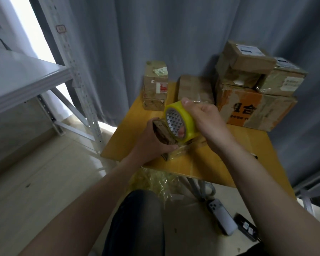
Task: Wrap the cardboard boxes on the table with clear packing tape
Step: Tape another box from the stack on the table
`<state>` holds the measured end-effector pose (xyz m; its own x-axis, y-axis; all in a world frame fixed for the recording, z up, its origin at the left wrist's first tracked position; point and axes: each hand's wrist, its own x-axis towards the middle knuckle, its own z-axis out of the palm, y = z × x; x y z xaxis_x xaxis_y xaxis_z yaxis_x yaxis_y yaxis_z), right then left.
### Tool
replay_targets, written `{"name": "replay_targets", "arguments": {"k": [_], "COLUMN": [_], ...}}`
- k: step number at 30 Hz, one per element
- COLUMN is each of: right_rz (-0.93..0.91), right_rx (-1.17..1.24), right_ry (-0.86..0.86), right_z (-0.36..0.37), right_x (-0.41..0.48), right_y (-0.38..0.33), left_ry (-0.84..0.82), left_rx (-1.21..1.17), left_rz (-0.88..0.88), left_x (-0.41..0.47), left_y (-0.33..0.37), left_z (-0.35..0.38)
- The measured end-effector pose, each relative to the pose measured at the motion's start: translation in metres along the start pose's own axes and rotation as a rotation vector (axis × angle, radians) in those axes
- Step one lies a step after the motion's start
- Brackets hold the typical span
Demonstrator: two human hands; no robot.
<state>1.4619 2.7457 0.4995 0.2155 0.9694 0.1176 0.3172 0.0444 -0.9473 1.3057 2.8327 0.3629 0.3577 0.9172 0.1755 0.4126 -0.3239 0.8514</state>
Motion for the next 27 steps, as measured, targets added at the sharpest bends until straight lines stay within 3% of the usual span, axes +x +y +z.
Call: {"name": "replay_targets", "arguments": {"k": [9,16,21,24,27], "right_rz": [0.202,0.293,0.335,0.182,-0.123], "right_rx": [0.167,0.1,0.142,-0.251,-0.6], "right_ry": [-0.025,-0.034,0.049,0.119,0.012], "right_z": [-0.018,-0.015,-0.008,-0.013,-0.017], "right_x": [-0.046,-0.068,-0.065,-0.06,-0.056], "right_y": [0.011,0.052,0.078,0.082,0.069], "left_ry": [-0.035,-0.075,-0.088,-0.099,-0.098], "left_rx": [-0.062,-0.052,-0.036,-0.029,-0.018], "left_rz": [-0.042,-0.058,-0.073,-0.077,-0.066], "left_x": [0.003,0.006,0.007,0.007,0.006], "left_y": [0.001,0.0,-0.002,0.001,0.002], "left_z": [0.0,-0.003,-0.003,-0.003,-0.004]}}
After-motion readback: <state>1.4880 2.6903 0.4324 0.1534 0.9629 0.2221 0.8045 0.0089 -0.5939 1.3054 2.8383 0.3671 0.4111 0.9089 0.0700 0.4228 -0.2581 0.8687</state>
